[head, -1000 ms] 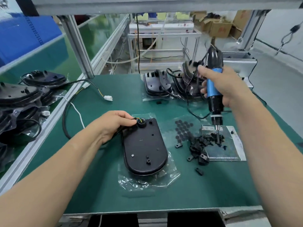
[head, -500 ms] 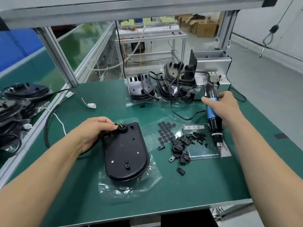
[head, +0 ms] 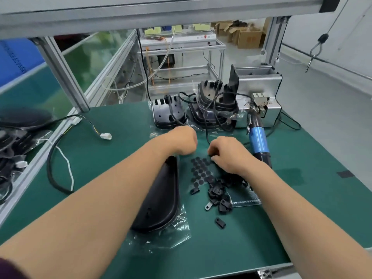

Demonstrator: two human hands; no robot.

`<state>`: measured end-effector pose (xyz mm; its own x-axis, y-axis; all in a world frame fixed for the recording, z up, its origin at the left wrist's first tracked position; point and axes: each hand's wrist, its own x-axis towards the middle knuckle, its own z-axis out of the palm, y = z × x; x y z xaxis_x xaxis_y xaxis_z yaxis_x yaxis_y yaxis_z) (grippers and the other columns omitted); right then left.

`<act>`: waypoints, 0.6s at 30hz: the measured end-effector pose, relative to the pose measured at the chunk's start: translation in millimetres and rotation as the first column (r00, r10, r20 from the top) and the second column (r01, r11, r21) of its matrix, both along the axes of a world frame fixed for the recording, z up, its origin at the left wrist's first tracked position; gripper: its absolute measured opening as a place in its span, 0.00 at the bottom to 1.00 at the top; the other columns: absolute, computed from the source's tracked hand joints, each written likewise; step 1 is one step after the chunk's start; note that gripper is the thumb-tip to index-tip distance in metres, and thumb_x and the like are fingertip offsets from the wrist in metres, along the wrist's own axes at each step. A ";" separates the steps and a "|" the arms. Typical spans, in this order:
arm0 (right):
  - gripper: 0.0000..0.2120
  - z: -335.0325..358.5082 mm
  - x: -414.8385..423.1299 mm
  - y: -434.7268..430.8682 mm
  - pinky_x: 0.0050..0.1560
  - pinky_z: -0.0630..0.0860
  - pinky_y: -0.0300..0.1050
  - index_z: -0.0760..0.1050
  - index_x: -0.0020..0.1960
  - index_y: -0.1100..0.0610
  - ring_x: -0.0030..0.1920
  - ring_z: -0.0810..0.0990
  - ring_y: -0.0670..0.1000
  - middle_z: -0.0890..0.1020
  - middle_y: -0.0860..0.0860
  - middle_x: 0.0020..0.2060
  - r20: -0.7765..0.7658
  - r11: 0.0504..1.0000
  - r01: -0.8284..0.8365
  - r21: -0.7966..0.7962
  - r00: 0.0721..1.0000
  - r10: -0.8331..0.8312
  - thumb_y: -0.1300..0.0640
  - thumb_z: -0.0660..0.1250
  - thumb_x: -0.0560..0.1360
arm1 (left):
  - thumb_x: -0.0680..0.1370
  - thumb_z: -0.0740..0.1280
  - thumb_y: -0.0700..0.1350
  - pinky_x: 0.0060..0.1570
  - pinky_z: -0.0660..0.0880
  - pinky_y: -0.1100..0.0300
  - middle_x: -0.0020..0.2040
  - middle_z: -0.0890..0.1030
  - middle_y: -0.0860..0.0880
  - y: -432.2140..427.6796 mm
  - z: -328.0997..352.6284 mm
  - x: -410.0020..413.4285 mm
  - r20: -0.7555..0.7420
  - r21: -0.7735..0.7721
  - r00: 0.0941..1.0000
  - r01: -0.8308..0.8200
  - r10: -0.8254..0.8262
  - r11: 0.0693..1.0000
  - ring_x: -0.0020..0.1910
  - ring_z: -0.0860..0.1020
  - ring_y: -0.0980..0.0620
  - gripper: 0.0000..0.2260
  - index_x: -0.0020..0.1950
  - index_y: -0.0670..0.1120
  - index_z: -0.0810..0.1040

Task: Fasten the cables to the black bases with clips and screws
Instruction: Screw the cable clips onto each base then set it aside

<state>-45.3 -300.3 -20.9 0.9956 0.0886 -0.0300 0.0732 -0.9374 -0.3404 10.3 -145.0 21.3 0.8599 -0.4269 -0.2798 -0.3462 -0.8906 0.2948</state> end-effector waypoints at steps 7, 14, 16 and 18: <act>0.11 -5.9 -3.2 -12.3 0.59 0.75 0.49 0.82 0.53 0.54 0.56 0.78 0.54 0.81 0.51 0.53 0.026 0.998 -0.032 0.050 0.999 0.031 0.63 0.68 0.74 | 0.69 0.76 0.50 0.27 0.64 0.60 0.33 0.72 0.49 -34.7 -24.0 6.2 -0.107 0.031 0.989 -0.100 0.103 0.995 0.29 0.69 0.50 0.16 0.37 0.43 0.71; 0.11 -14.6 -5.0 -12.4 0.53 0.73 0.41 0.83 0.55 0.52 0.48 0.77 0.47 0.79 0.47 0.47 0.166 0.969 -0.036 0.246 0.986 -0.005 0.58 0.72 0.73 | 0.76 0.69 0.40 0.37 0.69 0.63 0.47 0.79 0.47 -17.4 -10.2 20.2 -0.563 -0.138 0.806 -0.311 0.184 0.940 0.34 0.73 0.53 0.06 0.53 0.42 0.81; 0.10 -16.3 -5.6 -9.0 0.51 0.73 0.40 0.84 0.55 0.51 0.46 0.76 0.45 0.78 0.45 0.46 0.201 0.952 -0.043 0.304 0.979 -0.020 0.56 0.74 0.74 | 0.77 0.67 0.37 0.44 0.74 0.62 0.47 0.83 0.49 -11.8 -8.3 19.3 -0.597 -0.200 0.791 -0.313 0.138 0.929 0.38 0.78 0.57 0.07 0.53 0.45 0.82; 0.11 -17.0 -5.7 -4.7 0.51 0.74 0.41 0.84 0.56 0.51 0.45 0.78 0.46 0.78 0.46 0.46 0.222 0.937 -0.047 0.346 0.975 -0.034 0.53 0.75 0.74 | 0.77 0.67 0.36 0.65 0.71 0.53 0.54 0.83 0.44 -6.0 -9.3 19.0 -0.588 -0.271 0.797 -0.357 0.140 0.894 0.55 0.79 0.51 0.10 0.57 0.41 0.81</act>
<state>-51.0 -305.0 -37.9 0.9727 0.0600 0.2241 0.1896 -0.7624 -0.6188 29.3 -151.0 12.0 0.7008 -0.3808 -0.6033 0.1856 -0.7192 0.6696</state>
